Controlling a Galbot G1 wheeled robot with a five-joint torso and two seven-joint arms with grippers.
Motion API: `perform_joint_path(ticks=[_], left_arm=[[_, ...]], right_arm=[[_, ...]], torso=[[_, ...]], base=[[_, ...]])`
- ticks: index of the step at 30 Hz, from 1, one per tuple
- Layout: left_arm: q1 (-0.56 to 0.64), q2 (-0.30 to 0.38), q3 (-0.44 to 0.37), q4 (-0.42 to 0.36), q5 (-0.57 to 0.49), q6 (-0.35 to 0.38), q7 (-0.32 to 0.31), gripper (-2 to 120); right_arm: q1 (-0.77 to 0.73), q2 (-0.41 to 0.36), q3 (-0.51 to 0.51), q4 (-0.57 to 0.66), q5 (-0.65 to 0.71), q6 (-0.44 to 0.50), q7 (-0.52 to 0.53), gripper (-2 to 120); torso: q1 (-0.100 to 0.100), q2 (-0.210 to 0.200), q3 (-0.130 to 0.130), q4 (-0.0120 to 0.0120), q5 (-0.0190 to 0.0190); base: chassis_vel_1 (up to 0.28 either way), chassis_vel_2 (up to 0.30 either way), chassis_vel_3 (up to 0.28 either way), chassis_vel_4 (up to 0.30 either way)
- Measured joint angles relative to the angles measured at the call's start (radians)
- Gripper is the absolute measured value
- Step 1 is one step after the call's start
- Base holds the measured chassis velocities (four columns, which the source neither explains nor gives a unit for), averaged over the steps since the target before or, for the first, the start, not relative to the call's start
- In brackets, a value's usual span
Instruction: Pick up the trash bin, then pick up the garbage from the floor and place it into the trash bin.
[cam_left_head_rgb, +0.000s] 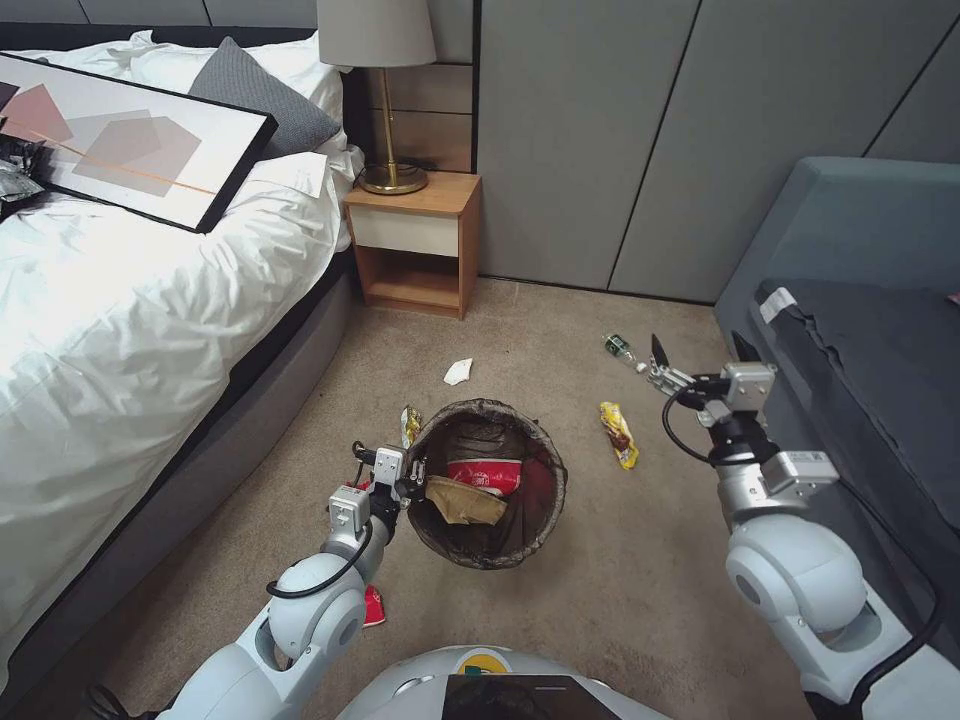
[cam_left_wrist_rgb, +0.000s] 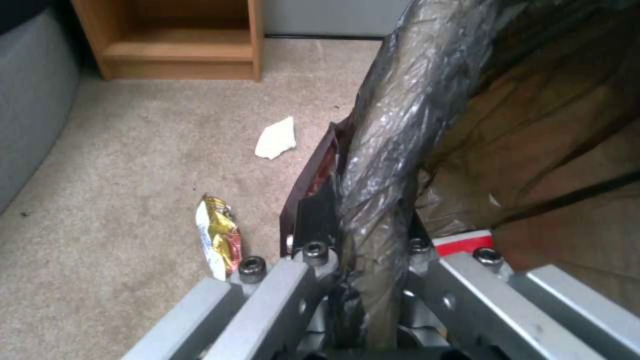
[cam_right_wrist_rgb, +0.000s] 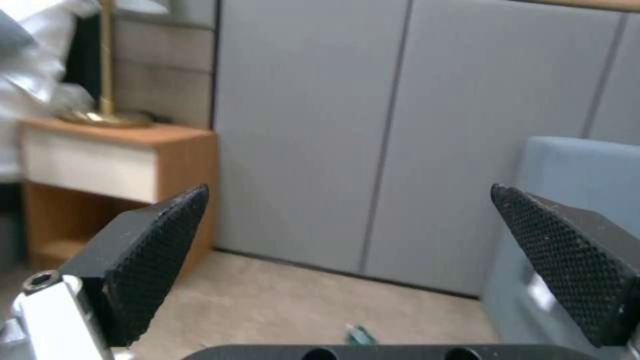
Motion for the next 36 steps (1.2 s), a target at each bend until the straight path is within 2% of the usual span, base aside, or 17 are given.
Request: perform_joint_path(ticks=[4, 9, 13, 21, 36], left_arm=[[-0.002, -0.002, -0.005, 0.005, 0.0, -0.001, 0.0, 3], [-0.002, -0.004, -0.014, 0.01, 0.001, -0.005, 0.0, 3], [0.004, -0.005, -0.029, 0.012, 0.0, -0.008, 0.002, 3], [0.013, -0.004, -0.036, 0.012, 0.0, -0.01, 0.003, 3], [0.014, -0.004, -0.036, 0.011, 0.001, -0.012, 0.004, 3]], right_arm=[[-0.054, 0.048, 0.011, -0.031, -0.092, 0.046, 0.002, 100], [-0.094, 0.097, 0.011, -0.055, -0.143, 0.083, -0.001, 100], [-0.129, 0.168, 0.007, -0.09, -0.204, 0.138, -0.02, 100], [-0.164, 0.225, -0.01, -0.104, -0.233, 0.168, -0.056, 100], [-0.157, 0.237, -0.017, -0.111, -0.237, 0.173, -0.071, 100]], torso=[[0.0, 0.0, 0.0, -0.0001, -0.0001], [0.0, 0.0, 0.0, 0.0, -0.0001], [0.0, 0.0, 0.0, -0.0001, 0.0], [0.0, 0.0, 0.0, 0.0, -0.0001], [0.0, 0.0, 0.0, -0.0001, 0.0]], base=[[0.0, 0.0, 0.0, 0.0], [0.0, 0.0, 0.0, 0.0], [0.0, 0.0, 0.0, 0.0], [0.0, 0.0, 0.0, 0.0], [0.0, 0.0, 0.0, 0.0]])
